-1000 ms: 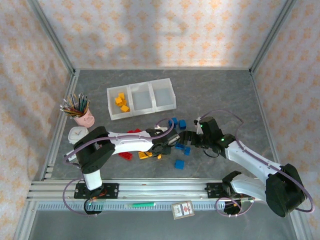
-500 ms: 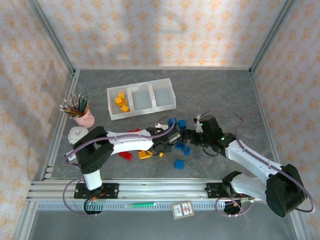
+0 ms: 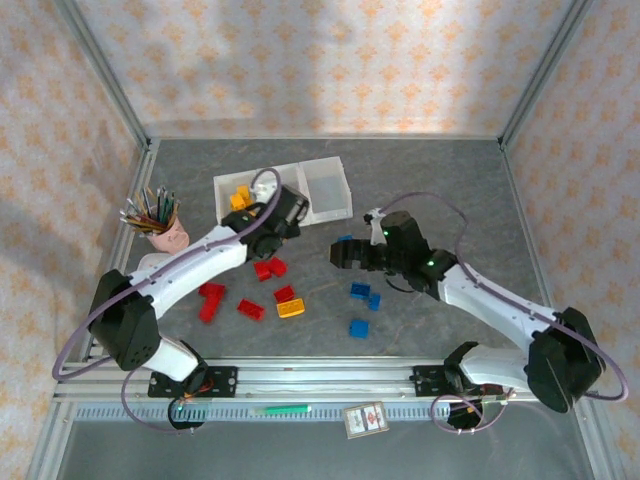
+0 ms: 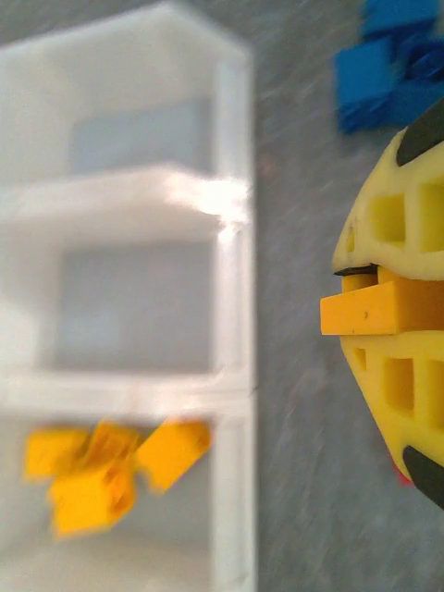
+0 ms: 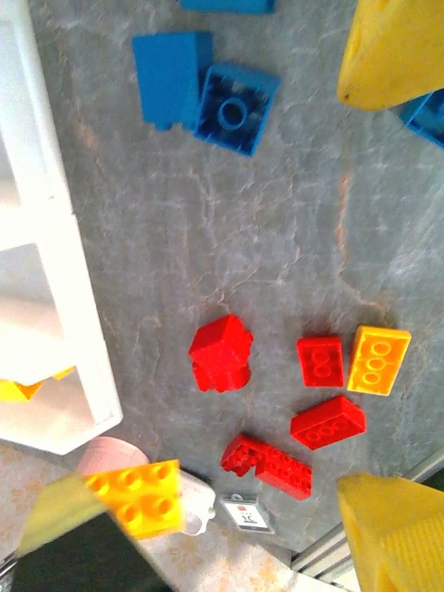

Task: Sort the legos into containers by color
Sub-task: Place the lego in the container.

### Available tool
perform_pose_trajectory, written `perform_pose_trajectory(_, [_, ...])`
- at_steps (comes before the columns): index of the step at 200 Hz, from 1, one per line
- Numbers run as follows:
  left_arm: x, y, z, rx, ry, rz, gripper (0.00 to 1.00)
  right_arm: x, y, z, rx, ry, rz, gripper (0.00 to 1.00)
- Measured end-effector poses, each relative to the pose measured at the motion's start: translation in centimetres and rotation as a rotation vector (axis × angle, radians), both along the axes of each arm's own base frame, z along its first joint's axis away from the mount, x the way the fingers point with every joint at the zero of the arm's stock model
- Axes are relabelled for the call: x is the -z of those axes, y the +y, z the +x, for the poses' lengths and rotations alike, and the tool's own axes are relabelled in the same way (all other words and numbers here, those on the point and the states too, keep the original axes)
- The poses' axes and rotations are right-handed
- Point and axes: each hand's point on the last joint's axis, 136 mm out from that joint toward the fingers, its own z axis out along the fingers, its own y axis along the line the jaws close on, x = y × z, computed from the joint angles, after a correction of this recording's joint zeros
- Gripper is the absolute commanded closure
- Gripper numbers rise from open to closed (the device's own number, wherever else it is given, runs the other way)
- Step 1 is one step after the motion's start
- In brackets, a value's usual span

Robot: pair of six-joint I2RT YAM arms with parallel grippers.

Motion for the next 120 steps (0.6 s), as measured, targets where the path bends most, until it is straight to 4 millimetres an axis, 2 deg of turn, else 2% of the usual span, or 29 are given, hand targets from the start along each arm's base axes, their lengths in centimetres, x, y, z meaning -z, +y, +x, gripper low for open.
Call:
perform_pose_trajectory(30, [-0.2,6.5,3.1,-0.143,-0.024,0.039,1.0,0.1,2.3,1.0,-0.023,-0.016,0.004,0.0])
perform_pose_trajectory(57, [0.9,10.4,6.1,-0.222,-0.022,0.071,1.0,-0.1,3.8,2.6,-0.022,-0.03,0.006,0.0])
perform_pose_trajectory(88, [3.8,12.2,9.7,-0.253,0.015,0.087,0.98,-0.2,4.5,3.9,-0.014,-0.045,0.005,0.0])
perform_pose_trajectory(103, [5.2,12.6,10.4,-0.251,0.035,0.097,0.85,0.0,4.7,4.2,-0.011,-0.046,-0.001,0.0])
perform_pose_trajectory(120, [5.7,12.2,11.2,-0.23,0.041,0.095,0.74,0.3,4.8,4.4,-0.012,-0.05,-0.012,0.0])
